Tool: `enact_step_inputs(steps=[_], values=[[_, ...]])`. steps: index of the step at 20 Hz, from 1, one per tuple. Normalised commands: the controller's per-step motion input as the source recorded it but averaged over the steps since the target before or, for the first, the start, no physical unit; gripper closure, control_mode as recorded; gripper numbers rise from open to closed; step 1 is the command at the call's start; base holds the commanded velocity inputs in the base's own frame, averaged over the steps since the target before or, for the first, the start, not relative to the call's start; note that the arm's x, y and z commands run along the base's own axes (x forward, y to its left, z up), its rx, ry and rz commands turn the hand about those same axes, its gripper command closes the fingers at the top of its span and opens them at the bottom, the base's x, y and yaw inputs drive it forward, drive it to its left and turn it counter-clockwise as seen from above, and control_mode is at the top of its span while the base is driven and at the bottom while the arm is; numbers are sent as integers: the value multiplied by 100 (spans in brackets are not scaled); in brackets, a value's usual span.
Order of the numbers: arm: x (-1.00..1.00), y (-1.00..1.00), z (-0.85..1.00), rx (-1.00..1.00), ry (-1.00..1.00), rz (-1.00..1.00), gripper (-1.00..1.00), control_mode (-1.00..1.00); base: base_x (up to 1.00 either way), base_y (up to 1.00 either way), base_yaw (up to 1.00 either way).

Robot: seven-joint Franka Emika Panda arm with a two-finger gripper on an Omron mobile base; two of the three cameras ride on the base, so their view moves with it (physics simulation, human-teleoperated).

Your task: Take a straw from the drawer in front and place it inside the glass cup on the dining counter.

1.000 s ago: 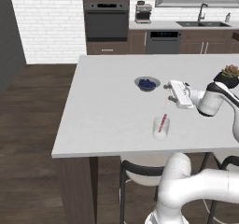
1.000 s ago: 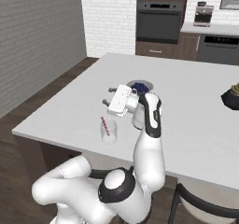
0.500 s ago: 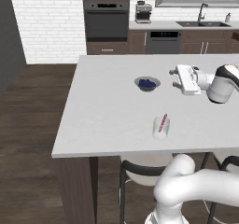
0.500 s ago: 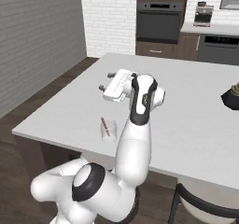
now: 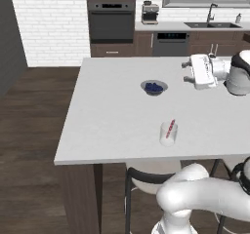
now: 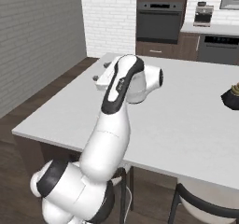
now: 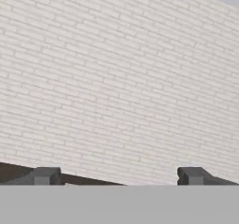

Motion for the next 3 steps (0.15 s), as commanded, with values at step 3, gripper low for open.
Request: enact_step_inputs(steps=[3], values=[[-35, 11, 21, -13, 0, -10, -100, -100, 0, 0, 0]])
